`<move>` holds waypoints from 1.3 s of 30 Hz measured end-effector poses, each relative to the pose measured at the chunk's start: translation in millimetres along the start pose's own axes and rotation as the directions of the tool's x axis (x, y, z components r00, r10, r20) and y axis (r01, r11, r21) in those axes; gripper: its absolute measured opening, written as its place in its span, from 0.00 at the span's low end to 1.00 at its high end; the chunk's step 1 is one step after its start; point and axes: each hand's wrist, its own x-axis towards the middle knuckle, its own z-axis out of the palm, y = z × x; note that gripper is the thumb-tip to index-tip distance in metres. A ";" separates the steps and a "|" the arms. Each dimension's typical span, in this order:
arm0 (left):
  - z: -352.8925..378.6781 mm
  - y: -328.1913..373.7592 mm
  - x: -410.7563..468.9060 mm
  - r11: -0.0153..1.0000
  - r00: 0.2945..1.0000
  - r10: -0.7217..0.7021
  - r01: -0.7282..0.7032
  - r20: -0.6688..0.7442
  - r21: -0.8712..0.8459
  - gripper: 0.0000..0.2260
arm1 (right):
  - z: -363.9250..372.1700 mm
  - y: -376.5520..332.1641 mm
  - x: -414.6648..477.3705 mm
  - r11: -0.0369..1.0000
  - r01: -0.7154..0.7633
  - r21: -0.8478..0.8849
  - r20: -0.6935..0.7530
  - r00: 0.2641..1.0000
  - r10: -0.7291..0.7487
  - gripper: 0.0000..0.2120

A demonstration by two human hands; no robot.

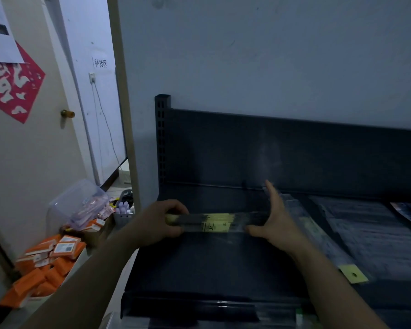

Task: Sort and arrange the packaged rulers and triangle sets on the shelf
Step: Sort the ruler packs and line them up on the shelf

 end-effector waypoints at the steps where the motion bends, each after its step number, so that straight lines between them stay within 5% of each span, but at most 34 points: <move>1: -0.4 -0.3 1.7 1.000 1.000 0.008 -0.008 0.022 0.002 0.12 | 1.1 1.2 1.8 1.000 0.018 -0.014 0.037 0.999 -0.017 0.41; 3: -1.6 1.1 4.1 1.000 1.000 0.006 -0.006 0.010 -0.010 0.12 | -0.5 0.9 4.3 0.998 0.046 -0.046 0.096 0.995 -0.041 0.21; 5: -3.1 2.1 5.4 0.998 0.993 -0.033 0.028 -0.111 -0.049 0.14 | -5.0 0.3 7.9 0.999 0.036 -0.024 0.088 0.996 -0.034 0.14; 8: -2.6 5.4 5.5 0.991 0.968 -0.108 0.087 -0.225 -0.104 0.22 | -8.1 2.7 11.9 1.000 -0.004 -0.010 0.036 0.999 0.004 0.16; 13: 20.8 18.0 5.3 0.979 0.981 -0.167 0.176 -0.097 0.102 0.24 | 3.7 9.3 9.0 0.999 -0.037 -0.030 -0.072 0.997 0.035 0.27; 17: 24.7 17.8 7.6 0.976 0.982 -0.162 0.174 -0.097 0.133 0.21 | 4.9 14.5 11.8 0.973 0.061 -0.223 -0.014 0.998 -0.066 0.18; 21: 13.2 12.4 17.1 0.979 0.973 -0.167 0.182 -0.159 0.088 0.16 | -5.6 10.9 21.1 0.985 0.038 -0.166 0.122 0.992 -0.017 0.11; 39: 7.2 12.1 93.8 0.974 0.960 -0.182 0.206 -0.213 0.096 0.16 | -21.5 14.2 95.4 0.999 -0.031 -0.034 0.189 0.981 0.037 0.11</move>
